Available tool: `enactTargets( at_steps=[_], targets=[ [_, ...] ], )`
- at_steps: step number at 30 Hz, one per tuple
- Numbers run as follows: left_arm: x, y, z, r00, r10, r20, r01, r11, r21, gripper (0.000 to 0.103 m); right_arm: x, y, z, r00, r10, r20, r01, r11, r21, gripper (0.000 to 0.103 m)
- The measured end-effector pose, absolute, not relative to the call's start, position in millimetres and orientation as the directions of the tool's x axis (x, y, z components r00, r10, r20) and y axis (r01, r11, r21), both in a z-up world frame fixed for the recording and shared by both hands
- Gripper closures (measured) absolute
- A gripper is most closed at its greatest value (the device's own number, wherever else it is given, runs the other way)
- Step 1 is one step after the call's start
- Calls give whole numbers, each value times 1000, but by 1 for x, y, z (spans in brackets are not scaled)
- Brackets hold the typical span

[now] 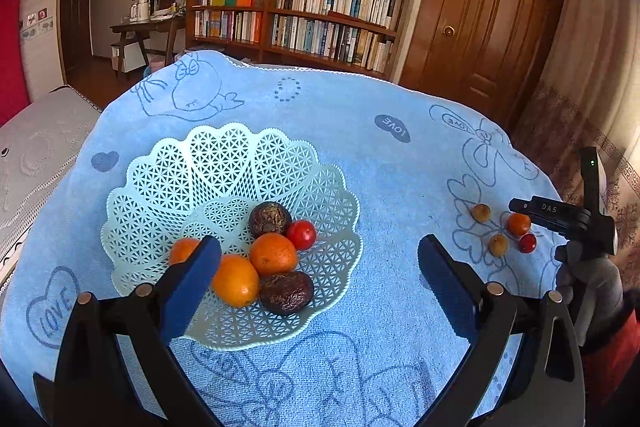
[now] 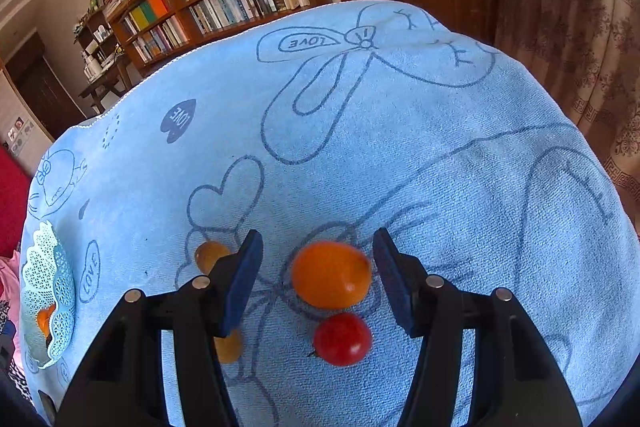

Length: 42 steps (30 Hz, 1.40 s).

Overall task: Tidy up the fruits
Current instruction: 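Grasp an orange on the cloth with the right tool, then grasp a small tan round fruit with the left tool while the right holds the orange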

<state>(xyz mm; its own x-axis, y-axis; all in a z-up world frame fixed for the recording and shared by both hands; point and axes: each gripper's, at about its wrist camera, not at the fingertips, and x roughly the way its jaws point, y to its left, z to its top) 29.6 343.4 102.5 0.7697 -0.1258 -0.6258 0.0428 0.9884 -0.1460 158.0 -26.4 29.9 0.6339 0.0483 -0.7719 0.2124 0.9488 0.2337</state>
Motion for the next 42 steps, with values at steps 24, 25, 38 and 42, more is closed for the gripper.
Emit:
enactTargets(
  at_steps=[24, 25, 38, 42],
  targets=[
    [31, 293, 86, 724, -162, -671, 147, 986, -79, 3, 127, -23, 51, 688, 7, -726, 158, 974, 159, 61],
    [32, 288, 85, 720, -169, -673, 160, 984, -76, 3, 124, -25, 53, 694, 9, -720, 157, 974, 164, 61],
    [54, 209, 74, 677, -201, -708, 285, 958, 1, 3, 100, -44, 55, 760, -12, -650, 181, 964, 194, 61],
    [65, 185, 67, 658, -233, -716, 324, 946, -11, 3, 98, -48, 56, 764, 9, -645, 180, 957, 227, 61]
  ],
)
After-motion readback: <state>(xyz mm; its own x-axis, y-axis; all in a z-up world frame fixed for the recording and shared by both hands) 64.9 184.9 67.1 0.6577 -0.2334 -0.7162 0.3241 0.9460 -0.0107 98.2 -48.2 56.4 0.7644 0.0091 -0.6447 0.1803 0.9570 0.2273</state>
